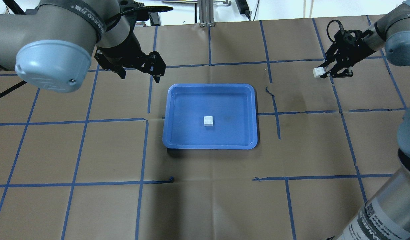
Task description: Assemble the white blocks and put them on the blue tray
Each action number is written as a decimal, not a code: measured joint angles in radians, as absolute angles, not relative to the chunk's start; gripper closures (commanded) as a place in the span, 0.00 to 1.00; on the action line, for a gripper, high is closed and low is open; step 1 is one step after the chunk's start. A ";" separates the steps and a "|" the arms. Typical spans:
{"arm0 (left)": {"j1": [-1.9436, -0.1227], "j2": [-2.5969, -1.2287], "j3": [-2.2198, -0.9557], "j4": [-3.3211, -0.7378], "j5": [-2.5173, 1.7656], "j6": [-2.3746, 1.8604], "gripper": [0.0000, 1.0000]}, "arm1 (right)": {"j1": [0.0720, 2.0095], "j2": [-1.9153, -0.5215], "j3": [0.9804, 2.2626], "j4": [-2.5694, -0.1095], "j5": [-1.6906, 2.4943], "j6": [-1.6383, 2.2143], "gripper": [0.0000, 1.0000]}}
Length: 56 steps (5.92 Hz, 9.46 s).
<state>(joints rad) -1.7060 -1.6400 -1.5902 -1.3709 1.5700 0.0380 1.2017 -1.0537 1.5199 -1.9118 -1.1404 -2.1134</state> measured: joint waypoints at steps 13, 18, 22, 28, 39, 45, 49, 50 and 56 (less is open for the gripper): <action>-1.698 -1.635 -1.596 -1.370 1.569 0.039 0.01 | 1.703 -1.114 1.921 -2.507 -1.132 -1.431 0.75; -1.698 -1.635 -1.597 -1.370 1.569 0.038 0.01 | 1.706 -1.110 1.967 -2.552 -1.126 -1.385 0.76; -1.698 -1.636 -1.595 -1.370 1.569 0.039 0.01 | 1.706 -1.110 1.971 -2.557 -1.096 -1.385 0.76; -1.700 -1.638 -1.594 -1.370 1.569 0.038 0.01 | 1.706 -1.088 1.971 -2.578 -1.096 -1.385 0.76; -1.700 -1.640 -1.594 -1.370 1.568 0.038 0.01 | 1.706 -1.092 1.970 -2.572 -1.087 -1.383 0.78; -1.698 -1.639 -1.589 -1.369 1.568 0.038 0.01 | 1.709 -1.096 1.971 -2.570 -1.075 -1.353 0.78; -1.698 -1.640 -1.591 -1.361 1.569 0.038 0.01 | 1.709 -1.095 1.973 -2.569 -1.077 -1.341 0.77; -1.698 -1.640 -1.592 -1.361 1.569 0.038 0.01 | 1.709 -1.095 1.974 -2.569 -1.077 -1.340 0.75; -1.698 -1.640 -1.589 -1.361 1.568 0.038 0.01 | 1.710 -1.093 1.974 -2.571 -1.072 -1.339 0.01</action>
<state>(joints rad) -1.6981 -1.6398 -1.5893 -1.3606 1.5681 0.0384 1.7104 -1.0927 1.9739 -2.5705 -1.0716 -1.3388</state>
